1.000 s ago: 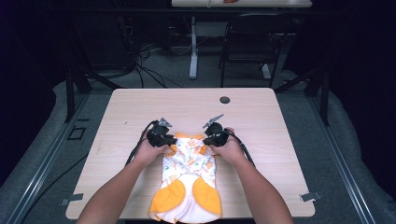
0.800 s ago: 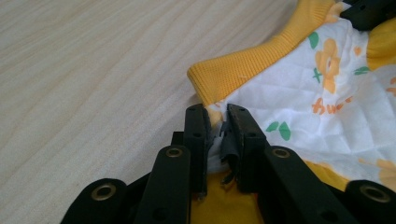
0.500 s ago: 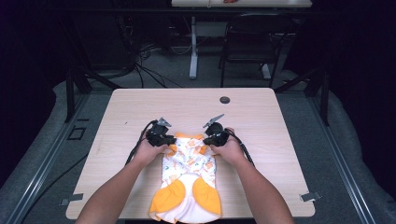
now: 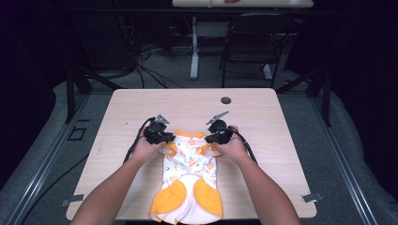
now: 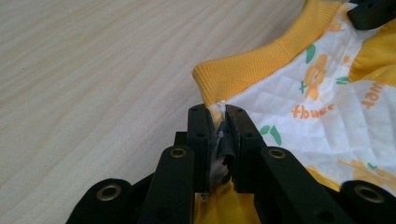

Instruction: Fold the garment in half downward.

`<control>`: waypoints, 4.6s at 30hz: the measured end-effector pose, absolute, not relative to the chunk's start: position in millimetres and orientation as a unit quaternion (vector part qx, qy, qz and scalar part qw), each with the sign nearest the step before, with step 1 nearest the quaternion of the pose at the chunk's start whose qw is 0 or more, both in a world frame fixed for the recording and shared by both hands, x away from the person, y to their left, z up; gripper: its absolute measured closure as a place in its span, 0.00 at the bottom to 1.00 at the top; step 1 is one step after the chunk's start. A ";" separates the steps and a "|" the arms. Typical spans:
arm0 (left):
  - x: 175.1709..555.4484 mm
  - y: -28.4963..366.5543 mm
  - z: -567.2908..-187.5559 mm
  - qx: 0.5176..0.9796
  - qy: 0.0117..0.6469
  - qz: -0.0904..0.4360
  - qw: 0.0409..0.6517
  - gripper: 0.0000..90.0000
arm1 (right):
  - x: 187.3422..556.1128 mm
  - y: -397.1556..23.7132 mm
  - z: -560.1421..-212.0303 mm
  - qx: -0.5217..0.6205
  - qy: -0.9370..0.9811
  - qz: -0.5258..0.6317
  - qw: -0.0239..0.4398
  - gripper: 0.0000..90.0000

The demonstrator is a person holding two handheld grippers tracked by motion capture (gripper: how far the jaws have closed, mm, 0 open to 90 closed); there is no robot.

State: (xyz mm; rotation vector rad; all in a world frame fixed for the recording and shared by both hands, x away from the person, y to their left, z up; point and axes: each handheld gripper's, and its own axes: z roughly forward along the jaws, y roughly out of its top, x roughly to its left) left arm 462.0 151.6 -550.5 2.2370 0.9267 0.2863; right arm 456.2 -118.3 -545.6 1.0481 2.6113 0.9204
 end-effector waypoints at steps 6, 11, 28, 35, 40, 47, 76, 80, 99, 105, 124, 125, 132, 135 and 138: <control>460.6 151.7 -539.4 0.859 0.351 0.117 0.353 0.90 | 454.6 -120.7 -531.2 0.344 0.879 0.314 0.100 0.99; 460.0 153.4 -531.2 0.855 0.351 0.120 0.362 0.90 | 453.5 -123.2 -520.2 0.344 0.874 0.326 0.105 0.99; 459.0 154.9 -494.2 0.851 0.335 0.147 0.378 0.90 | 447.8 -124.9 -487.5 0.327 0.869 0.345 0.139 0.99; 460.5 156.0 -476.6 0.846 0.331 0.161 0.385 0.90 | 449.2 -123.8 -467.8 0.319 0.867 0.348 0.157 0.99; 462.1 156.7 -463.0 0.843 0.327 0.170 0.392 0.90 | 451.3 -123.2 -452.6 0.314 0.865 0.350 0.173 0.99; 460.6 154.6 -443.4 0.834 0.316 0.202 0.405 0.90 | 453.6 -123.9 -435.9 0.312 0.857 0.359 0.196 0.99; 424.3 158.7 -480.1 0.851 0.285 0.164 0.409 0.90 | 415.2 -128.2 -469.2 0.273 0.881 0.339 0.184 0.99; 416.8 159.1 -483.0 0.856 0.276 0.162 0.406 0.90 | 408.1 -127.7 -473.2 0.267 0.884 0.339 0.182 0.99; 385.8 163.6 -505.1 0.865 0.259 0.133 0.408 0.90 | 373.3 -128.4 -492.3 0.249 0.898 0.330 0.154 0.99; 375.4 164.8 -515.7 0.867 0.256 0.126 0.409 0.90 | 363.4 -130.7 -497.0 0.248 0.897 0.335 0.144 0.99; 347.9 166.7 -542.6 0.871 0.250 0.109 0.408 0.89 | 334.4 -134.2 -530.4 0.260 0.889 0.353 0.129 0.99; 346.3 166.9 -543.5 0.872 0.249 0.107 0.409 0.89 | 331.8 -134.7 -534.4 0.261 0.889 0.353 0.129 0.99; 333.8 169.7 -552.7 0.878 0.241 0.099 0.403 0.89 | 323.6 -133.9 -544.2 0.257 0.891 0.355 0.120 0.97; 330.1 171.5 -557.0 0.879 0.241 0.094 0.400 0.89 | 319.5 -132.2 -547.3 0.254 0.893 0.351 0.121 0.95; 328.5 173.3 -558.3 0.878 0.243 0.090 0.401 0.88 | 317.8 -132.3 -547.8 0.259 0.890 0.356 0.117 0.93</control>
